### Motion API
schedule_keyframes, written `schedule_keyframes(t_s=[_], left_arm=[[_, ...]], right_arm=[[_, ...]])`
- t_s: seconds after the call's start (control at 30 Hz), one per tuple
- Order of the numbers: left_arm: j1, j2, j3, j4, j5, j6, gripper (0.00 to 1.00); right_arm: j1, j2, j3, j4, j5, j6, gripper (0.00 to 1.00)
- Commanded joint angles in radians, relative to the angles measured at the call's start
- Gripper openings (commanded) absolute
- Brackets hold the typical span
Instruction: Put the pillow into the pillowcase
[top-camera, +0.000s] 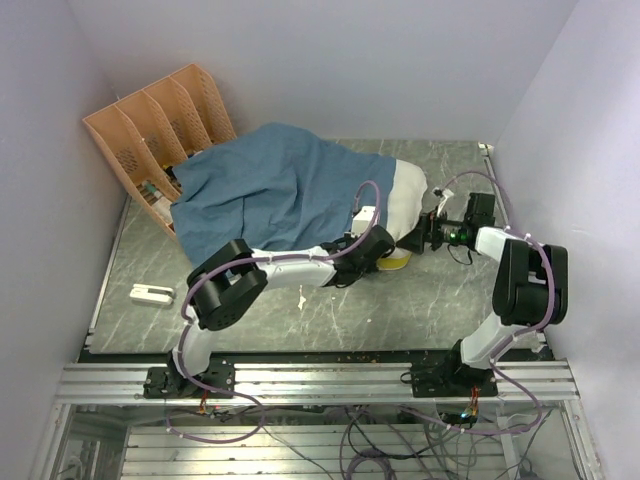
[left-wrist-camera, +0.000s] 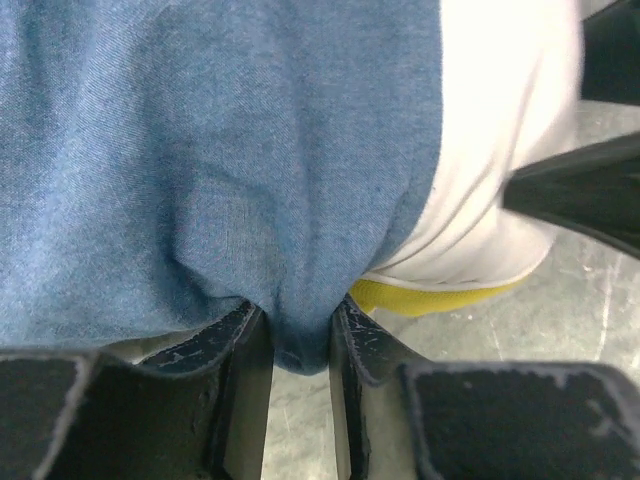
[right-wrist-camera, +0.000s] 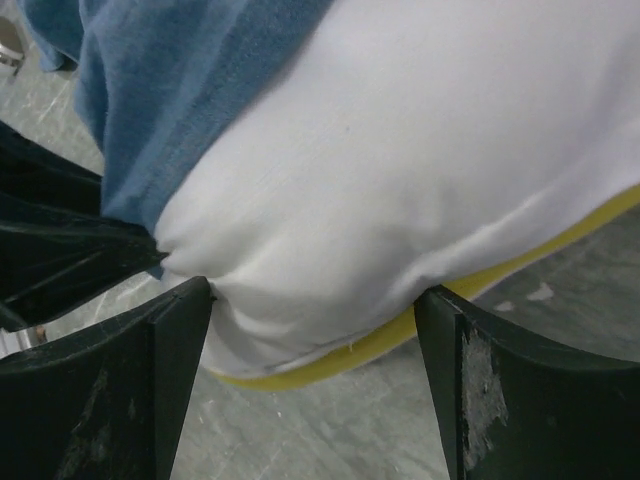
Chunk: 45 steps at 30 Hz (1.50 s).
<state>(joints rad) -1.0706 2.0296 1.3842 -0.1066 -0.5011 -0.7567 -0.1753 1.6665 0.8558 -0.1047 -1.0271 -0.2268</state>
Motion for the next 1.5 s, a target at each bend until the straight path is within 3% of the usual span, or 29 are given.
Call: schedule_keyframes(t_s=[0.0,0.07,0.2,0.3,0.47,0.73,0.83,0.9,0.97,1.03,1.07,1.17,1.23,1.27,1.37,1.47], left_arm=[[0.002,-0.106,-0.021,0.007,0.066,0.032,0.35],[0.001,-0.13,-0.036,0.012,0.101,0.042,0.34],[0.001,-0.154,-0.063,0.013,0.144,0.052,0.35],[0.001,-0.163,-0.076,0.008,0.158,0.054,0.35],[0.001,-0.18,-0.076,0.024,0.225,0.079,0.08],[-0.001,-0.203,-0.03,0.008,0.26,0.136,0.07],[-0.012,-0.221,-0.025,0.075,0.348,0.167,0.07],[-0.026,-0.214,0.015,0.127,0.449,0.168,0.07],[-0.043,-0.2,0.094,0.14,0.539,0.18,0.07],[-0.051,-0.208,0.153,0.174,0.646,0.173,0.07],[-0.054,-0.225,0.156,0.205,0.685,0.16,0.07],[-0.058,-0.298,0.103,0.284,0.75,0.138,0.07],[-0.057,-0.356,0.024,0.321,0.738,0.13,0.07],[-0.054,-0.374,-0.022,0.334,0.717,0.13,0.07],[-0.023,-0.386,-0.18,0.454,0.747,0.071,0.07],[-0.014,-0.396,-0.305,0.536,0.783,0.017,0.1]], right_arm=[[0.056,0.075,0.009,0.022,-0.001,0.066,0.77],[0.085,0.106,0.021,0.021,0.007,0.082,0.66],[0.109,0.137,0.037,0.033,-0.017,0.127,0.2],[0.109,0.129,0.031,0.07,-0.042,0.176,0.02],[0.114,0.11,0.001,0.16,-0.101,0.283,0.0],[0.16,0.107,-0.036,0.377,-0.185,0.552,0.0],[0.195,0.086,-0.087,0.647,-0.183,0.837,0.0],[0.254,0.091,-0.118,0.93,-0.165,1.086,0.0],[0.3,0.125,-0.135,1.358,-0.101,1.449,0.0],[0.305,0.204,-0.087,1.897,0.031,1.809,0.0],[0.3,0.218,-0.044,1.923,0.063,1.849,0.0],[0.292,0.225,-0.075,1.904,0.136,1.801,0.0],[0.326,0.267,-0.114,1.83,0.063,1.701,0.0],[0.343,0.267,-0.153,1.706,0.051,1.595,0.03],[0.393,0.231,-0.231,1.279,0.041,1.212,0.23],[0.418,0.205,-0.232,0.974,-0.112,1.01,0.3]])
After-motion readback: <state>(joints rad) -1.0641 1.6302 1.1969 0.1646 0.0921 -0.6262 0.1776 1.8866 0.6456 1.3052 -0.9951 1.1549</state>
